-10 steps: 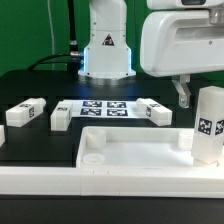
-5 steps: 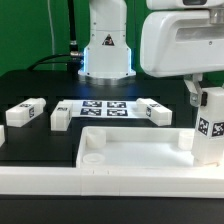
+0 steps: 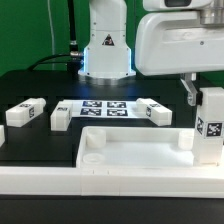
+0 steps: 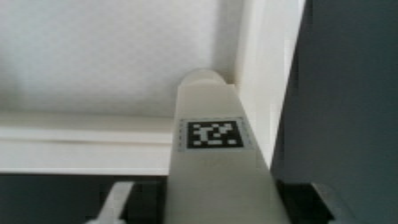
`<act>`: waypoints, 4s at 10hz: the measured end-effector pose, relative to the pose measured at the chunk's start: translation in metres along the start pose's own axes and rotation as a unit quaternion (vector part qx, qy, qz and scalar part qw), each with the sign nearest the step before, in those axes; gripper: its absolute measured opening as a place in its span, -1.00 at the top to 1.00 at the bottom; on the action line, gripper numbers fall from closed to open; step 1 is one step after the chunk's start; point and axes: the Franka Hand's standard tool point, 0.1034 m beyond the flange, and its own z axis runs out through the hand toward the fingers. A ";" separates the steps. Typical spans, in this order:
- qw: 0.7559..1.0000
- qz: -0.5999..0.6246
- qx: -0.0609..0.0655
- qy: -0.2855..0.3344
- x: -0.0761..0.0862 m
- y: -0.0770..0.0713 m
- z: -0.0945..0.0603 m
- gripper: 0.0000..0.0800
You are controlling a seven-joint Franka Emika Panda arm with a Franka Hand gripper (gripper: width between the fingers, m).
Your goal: Assemble desk
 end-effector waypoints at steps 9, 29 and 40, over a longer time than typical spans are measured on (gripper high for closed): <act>0.917 0.399 0.016 -0.010 -0.002 -0.001 0.002 0.26; 0.963 -0.268 -0.023 -0.004 0.006 -0.003 0.001 -0.25; 0.994 0.111 -0.005 0.002 0.005 -0.001 0.002 0.27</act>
Offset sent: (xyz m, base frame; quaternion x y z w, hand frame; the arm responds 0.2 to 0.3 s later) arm -0.0088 0.0076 -0.0017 0.0224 -0.0084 0.2139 0.9766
